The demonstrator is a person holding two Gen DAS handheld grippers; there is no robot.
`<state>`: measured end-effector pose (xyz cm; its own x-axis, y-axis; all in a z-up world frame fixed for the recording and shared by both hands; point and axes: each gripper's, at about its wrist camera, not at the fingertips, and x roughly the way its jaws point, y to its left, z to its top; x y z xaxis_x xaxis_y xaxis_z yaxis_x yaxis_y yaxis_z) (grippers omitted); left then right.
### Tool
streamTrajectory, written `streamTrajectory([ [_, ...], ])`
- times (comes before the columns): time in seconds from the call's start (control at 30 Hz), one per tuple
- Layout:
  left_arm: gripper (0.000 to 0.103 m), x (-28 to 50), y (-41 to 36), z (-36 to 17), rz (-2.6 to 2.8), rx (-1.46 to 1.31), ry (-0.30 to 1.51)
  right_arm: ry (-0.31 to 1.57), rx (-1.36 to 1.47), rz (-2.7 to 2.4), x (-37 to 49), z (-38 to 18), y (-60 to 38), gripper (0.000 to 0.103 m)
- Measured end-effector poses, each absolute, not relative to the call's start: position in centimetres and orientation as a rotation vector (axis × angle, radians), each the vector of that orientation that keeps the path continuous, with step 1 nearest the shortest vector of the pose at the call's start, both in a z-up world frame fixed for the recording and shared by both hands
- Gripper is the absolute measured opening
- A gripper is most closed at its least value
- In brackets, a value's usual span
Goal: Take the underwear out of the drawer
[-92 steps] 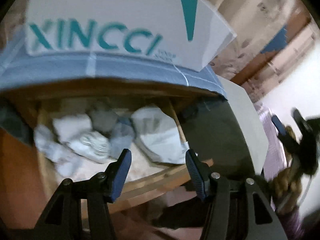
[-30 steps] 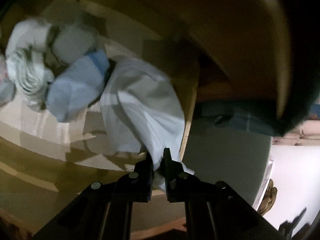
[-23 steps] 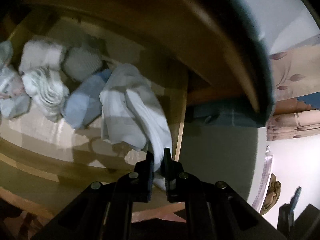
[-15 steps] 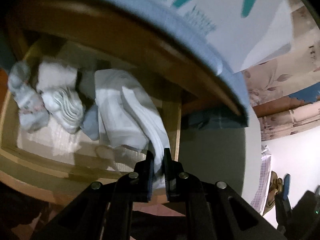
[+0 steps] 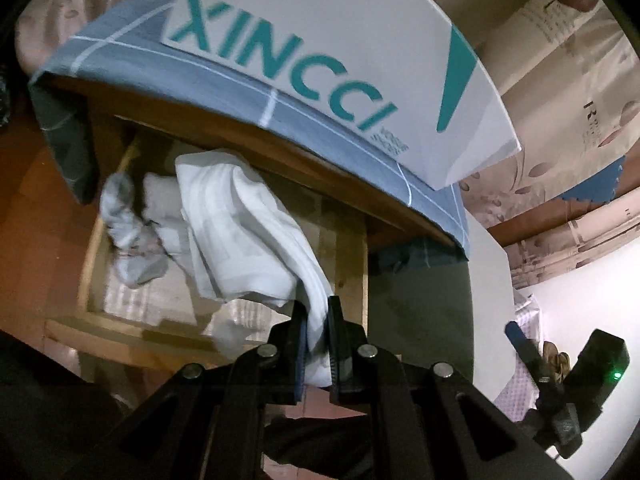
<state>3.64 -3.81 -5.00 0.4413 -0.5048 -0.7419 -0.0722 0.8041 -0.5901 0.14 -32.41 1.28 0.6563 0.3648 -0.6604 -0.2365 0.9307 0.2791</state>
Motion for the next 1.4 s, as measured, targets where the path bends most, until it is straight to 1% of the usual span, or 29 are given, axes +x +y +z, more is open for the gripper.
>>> streamTrajectory([
  [0.07, 0.009, 3.2, -3.2, -4.7, -0.287, -0.601, 1.086, 0.831, 0.076, 0.339, 0.6, 0.5, -30.4, 0.086],
  [0.2, 0.009, 2.3, -2.0, -3.7, -0.288, -0.593, 1.063, 0.912, -0.028, 0.345, 2.0, -1.3, -27.7, 0.085],
  [0.23, 0.009, 2.1, -1.8, -3.6, -0.289, -0.595, 1.057, 0.940, -0.057, 0.343, 2.6, -2.2, -26.7, 0.083],
  [0.37, 0.009, 1.3, -0.6, -2.9, -0.288, -0.607, 1.037, 1.038, -0.123, 0.366, 4.6, -5.3, -23.3, 0.081],
  [0.43, 0.009, 0.9, 0.2, -2.6, -0.289, -0.612, 1.025, 1.090, -0.113, 0.380, 5.7, -6.9, -22.2, 0.081],
  [0.53, 0.009, 0.5, 1.2, -2.2, -0.288, -0.627, 1.010, 1.184, -0.105, 0.368, 7.3, -9.9, -20.5, 0.077],
  [0.6, 0.009, 0.3, 1.8, -2.0, -0.290, -0.631, 1.001, 1.231, -0.098, 0.333, 7.9, -11.7, -19.4, 0.077],
  [0.73, 0.009, -0.2, 3.0, -1.7, -0.297, -0.641, 0.986, 1.310, 0.043, 0.281, 8.8, -14.0, -17.9, 0.076],
  [0.83, 0.009, -0.3, 4.0, -1.7, -0.304, -0.657, 0.981, 1.301, 0.132, 0.256, 9.6, -14.0, -17.1, 0.076],
  [0.97, 0.009, -0.2, 5.0, -1.7, -0.317, -0.669, 0.981, 1.304, 0.140, 0.230, 10.9, -14.6, -15.0, 0.076],
  [1.03, 0.009, -0.1, 5.4, -1.7, -0.323, -0.673, 0.979, 1.311, 0.098, 0.240, 11.1, -14.8, -13.7, 0.074],
  [1.4, 0.009, -0.1, 8.0, -1.3, -0.343, -0.679, 0.959, 1.289, -0.243, 0.279, 12.5, -15.9, -8.0, 0.073],
])
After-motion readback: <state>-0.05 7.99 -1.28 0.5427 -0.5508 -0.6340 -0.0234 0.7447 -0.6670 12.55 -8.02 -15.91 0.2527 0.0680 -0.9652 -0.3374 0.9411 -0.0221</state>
